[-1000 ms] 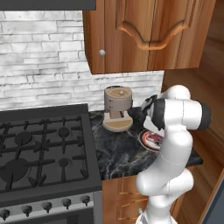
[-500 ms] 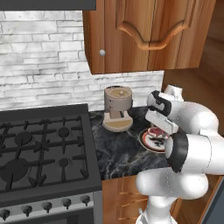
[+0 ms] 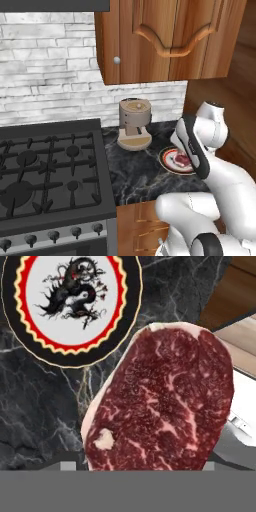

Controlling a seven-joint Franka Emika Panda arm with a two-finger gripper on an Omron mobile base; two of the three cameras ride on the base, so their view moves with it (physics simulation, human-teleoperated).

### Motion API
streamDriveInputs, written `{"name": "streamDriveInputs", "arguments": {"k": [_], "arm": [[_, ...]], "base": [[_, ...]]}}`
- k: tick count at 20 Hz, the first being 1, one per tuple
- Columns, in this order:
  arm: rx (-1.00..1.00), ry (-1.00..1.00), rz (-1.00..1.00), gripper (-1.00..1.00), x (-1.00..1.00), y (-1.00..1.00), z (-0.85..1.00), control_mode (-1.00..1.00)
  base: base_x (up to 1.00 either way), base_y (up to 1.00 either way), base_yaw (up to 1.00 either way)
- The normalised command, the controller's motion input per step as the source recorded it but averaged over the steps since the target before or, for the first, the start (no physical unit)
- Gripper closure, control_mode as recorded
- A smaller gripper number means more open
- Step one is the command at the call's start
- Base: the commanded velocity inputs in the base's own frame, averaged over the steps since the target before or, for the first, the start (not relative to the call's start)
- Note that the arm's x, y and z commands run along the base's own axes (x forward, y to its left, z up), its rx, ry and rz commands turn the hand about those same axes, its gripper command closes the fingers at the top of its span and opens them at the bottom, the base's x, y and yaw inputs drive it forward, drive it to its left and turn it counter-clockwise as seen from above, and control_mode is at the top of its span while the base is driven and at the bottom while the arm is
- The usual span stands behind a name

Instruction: Place the steak on the counter behind the older steak on the same shelf of the fridge to maintain FIFO order. Close the fridge door when finished.

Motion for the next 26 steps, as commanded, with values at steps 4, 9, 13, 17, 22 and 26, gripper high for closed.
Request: {"name": "streamDriveInputs", "arguments": {"k": [4,9,13,17,22,26], "arm": [[-0.05,0.0,0.02,1.0,-0.27,0.34,0.32,-1.0],[0.0,0.01,0.01,1.0,0.0,0.04,0.0,-1.0],[-0.02,-0.11,0.0,1.0,-0.56,0.07,0.01,-1.0],[-0.12,-0.11,0.0,1.0,-0.72,0.37,0.32,-1.0],[-0.14,-0.13,0.03,1.0,-0.67,0.23,0.53,-1.0],[-0.09,-0.08,0.03,1.0,-0.67,0.06,0.34,-1.0]], "base": [[0.0,0.0,0.0],[0.0,0.0,0.0],[0.0,0.0,0.0],[0.0,0.0,0.0],[0.0,0.0,0.0],[0.0,0.0,0.0]]}}
